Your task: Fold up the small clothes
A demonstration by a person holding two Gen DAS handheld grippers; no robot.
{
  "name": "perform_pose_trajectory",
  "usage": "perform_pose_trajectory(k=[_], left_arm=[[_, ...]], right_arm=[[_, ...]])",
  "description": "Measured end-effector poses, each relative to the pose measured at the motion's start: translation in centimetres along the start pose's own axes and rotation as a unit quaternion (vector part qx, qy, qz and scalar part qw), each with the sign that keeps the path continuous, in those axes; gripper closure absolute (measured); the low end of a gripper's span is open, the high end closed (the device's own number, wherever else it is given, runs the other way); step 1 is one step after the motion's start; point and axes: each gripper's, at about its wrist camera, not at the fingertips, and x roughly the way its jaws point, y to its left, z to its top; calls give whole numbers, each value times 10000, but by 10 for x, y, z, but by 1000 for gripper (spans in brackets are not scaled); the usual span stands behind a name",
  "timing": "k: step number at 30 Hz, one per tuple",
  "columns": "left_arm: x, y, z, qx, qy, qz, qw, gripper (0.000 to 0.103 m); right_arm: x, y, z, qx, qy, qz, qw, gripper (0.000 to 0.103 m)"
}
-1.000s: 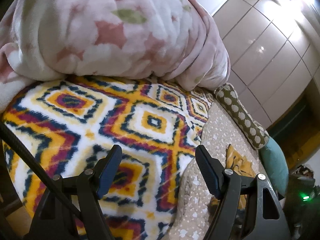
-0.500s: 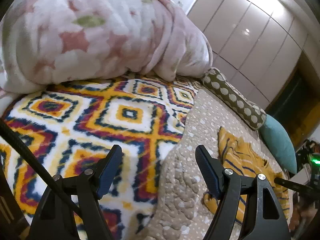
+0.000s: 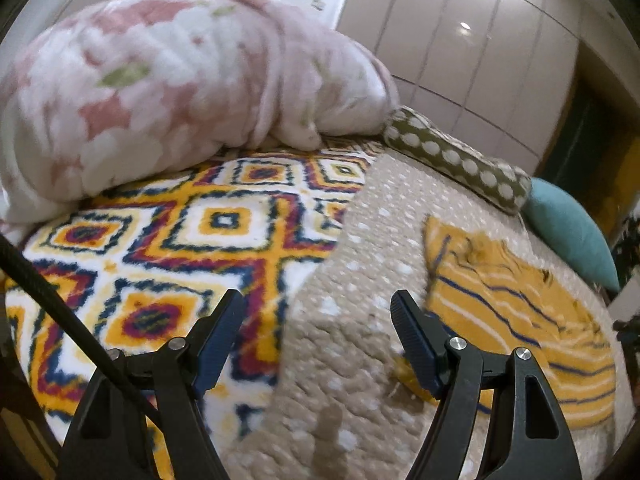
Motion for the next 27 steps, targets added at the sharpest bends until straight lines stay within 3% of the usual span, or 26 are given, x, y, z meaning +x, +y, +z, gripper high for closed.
perform_pose_trajectory(k=[3, 7, 10, 12, 16, 18, 19, 23, 27], left_arm=[[-10, -21, -6, 263, 89, -186, 9994, 28], [-19, -65, -19, 871, 289, -517, 9944, 28], [-12, -102, -25, 1309, 568, -776, 9867, 27], [1, -121, -27, 1433, 811, -1041, 9808, 27], [33, -133, -30, 1489, 1116, -700, 9800, 27], [48, -129, -35, 1469, 1281, -500, 9795, 27], [53, -126, -38, 1456, 1334, -439, 9793, 27], [59, -115, -40, 1245, 1363, -589, 9810, 24], [57, -120, -45, 1426, 1282, -509, 9801, 20]], right_arm=[[-29, -17, -22, -78, -5, 543, 9985, 61], [-69, -6, -56, -593, -228, 1169, 9911, 62], [-76, 14, -76, -859, -151, 1833, 9792, 62], [-66, 26, -89, -894, -24, 2056, 9745, 62], [-24, 20, -111, -611, 344, 1826, 9807, 62], [-13, 3, -117, -415, 330, 1694, 9841, 73], [-14, -11, -121, -225, 250, 1858, 9820, 78], [-29, -40, -125, 146, 53, 1983, 9800, 75], [-49, -60, -132, 275, -208, 1719, 9845, 66]])
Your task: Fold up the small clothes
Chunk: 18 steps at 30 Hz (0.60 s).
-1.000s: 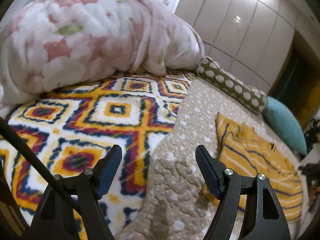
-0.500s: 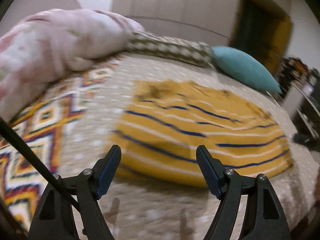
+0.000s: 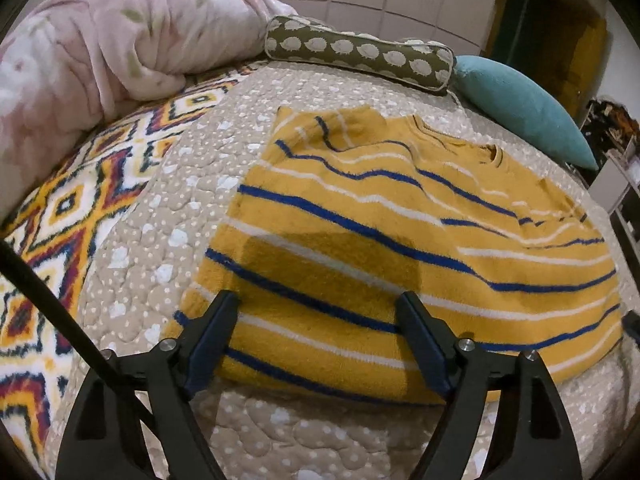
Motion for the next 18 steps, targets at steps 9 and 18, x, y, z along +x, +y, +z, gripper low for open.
perform_pose_trajectory(k=[9, 18], left_arm=[[1, -6, -3, 110, -2, -33, 9999, 10], [3, -10, -4, 238, -6, 10, 9997, 6]], right_arm=[[-26, -21, -21, 479, -157, 478, 9976, 53], [4, -21, -26, 1040, -13, 1022, 9893, 45]])
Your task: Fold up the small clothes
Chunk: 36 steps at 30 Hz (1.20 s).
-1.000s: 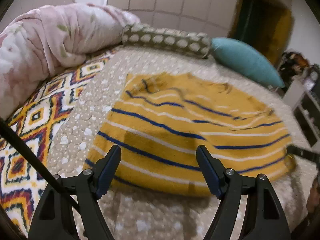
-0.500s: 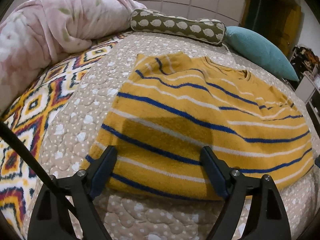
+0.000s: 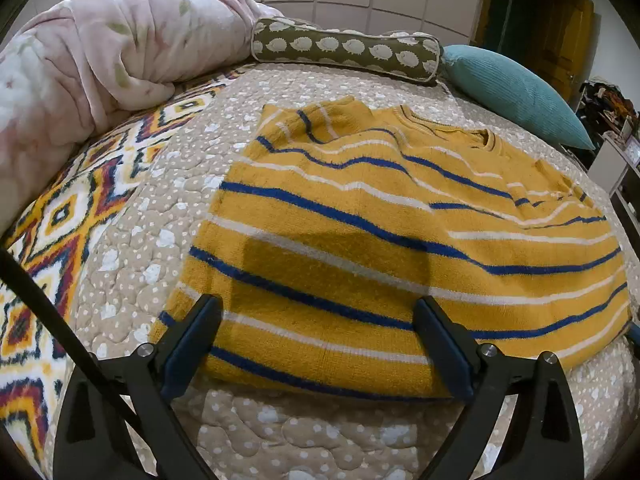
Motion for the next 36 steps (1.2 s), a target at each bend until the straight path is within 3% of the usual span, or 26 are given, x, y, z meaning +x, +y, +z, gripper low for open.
perform_pose_trajectory(k=[19, 24, 25, 28, 31, 34, 36], left_arm=[[-2, 0, -1, 11, -61, 13, 10000, 6], [-5, 5, -2, -110, -150, -169, 9997, 6], [-7, 7, -2, -161, -203, -246, 9994, 6], [-20, 20, -4, -433, -506, -719, 9952, 6], [-38, 40, -6, -776, -707, -1250, 9866, 6], [-59, 64, -3, -1110, -961, -1220, 9816, 6], [-75, 86, 1, -1358, -1284, -872, 9785, 6]], right_arm=[[69, 38, 28, -14, -301, -284, 9991, 38], [77, 40, 34, 99, -336, -430, 9985, 37], [78, 41, 34, 100, -314, -505, 9982, 40], [85, 46, 43, 146, -27, -761, 9970, 65], [89, 72, 55, -184, 177, -1309, 9911, 75], [91, 118, 64, -766, 139, -1823, 9801, 78], [93, 154, 68, -1069, 57, -1837, 9771, 80]])
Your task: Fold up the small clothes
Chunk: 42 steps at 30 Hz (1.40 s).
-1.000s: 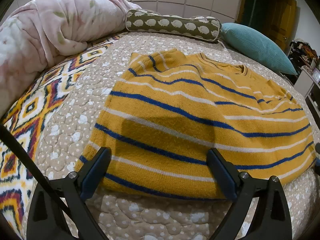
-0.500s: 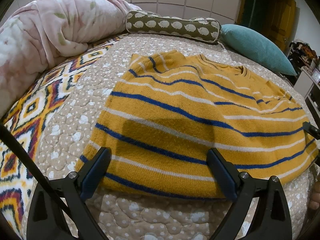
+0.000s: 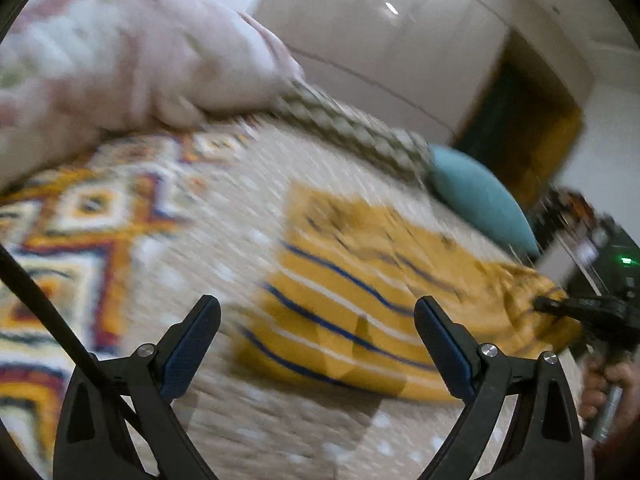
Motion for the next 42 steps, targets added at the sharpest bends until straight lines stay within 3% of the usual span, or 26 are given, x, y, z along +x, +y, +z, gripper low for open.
perform_pose_trajectory(k=[2, 5, 10, 13, 16, 18, 19, 20, 23, 26, 28, 30, 31, 32, 34, 36, 39, 40, 42], left_arm=[[-13, 17, 12, -82, -342, 496, 9982, 6], [-21, 47, 22, -306, -532, 1042, 9927, 6], [-22, 100, 34, -1202, -471, 1098, 9855, 6], [-22, 119, 34, -1544, -447, 1092, 9809, 6], [-17, 129, 34, -1707, -352, 1064, 9789, 6], [-23, 128, 28, -1767, -335, 1012, 9785, 6], [-23, 130, 29, -1814, -334, 966, 9781, 6], [-23, 131, 28, -1852, -335, 935, 9777, 6], [-21, 133, 26, -1951, -325, 872, 9764, 6], [-20, 129, 25, -1954, -287, 739, 9775, 6], [-18, 124, 24, -1908, -228, 591, 9796, 6], [-13, 116, 23, -1822, -134, 369, 9825, 6], [-12, 112, 22, -1768, -101, 304, 9837, 6], [-11, 108, 22, -1704, -91, 270, 9850, 6], [-11, 103, 21, -1623, -116, 225, 9864, 6], [-11, 102, 21, -1642, -124, 109, 9863, 6], [-7, 105, 20, -1781, -40, -115, 9839, 7], [-5, 105, 19, -1776, 10, -179, 9839, 7], [-2, 100, 20, -1709, 59, -271, 9849, 7]], right_arm=[[-9, 45, 8, -399, -95, 47, 9991, 89], [-8, 121, 7, -1085, -77, 173, 9939, 90], [38, 229, -19, -1871, 377, 565, 9800, 90], [76, 264, -41, -2168, 796, 520, 9716, 90], [109, 282, -61, -2494, 1067, 227, 9622, 83], [105, 286, -67, -2548, 983, 384, 9612, 60], [99, 287, -68, -2551, 1056, 691, 9586, 39], [91, 287, -67, -2548, 1074, 960, 9562, 34], [67, 285, -61, -2525, 1067, 1565, 9489, 34], [46, 274, -55, -2356, 923, 1891, 9488, 35], [32, 262, -52, -2282, 685, 1782, 9547, 37], [31, 254, -49, -2313, 541, 1498, 9598, 50], [33, 249, -52, -2422, 499, 1193, 9616, 64], [34, 246, -53, -2487, 515, 1090, 9610, 77], [47, 242, -61, -2651, 670, 862, 9580, 84], [59, 237, -71, -2566, 935, 1095, 9557, 88], [84, 242, -103, -2506, 1845, 1779, 9336, 90], [90, 247, -119, -2663, 2099, 1796, 9235, 90], [90, 253, -141, -2988, 2177, 1700, 9135, 90]])
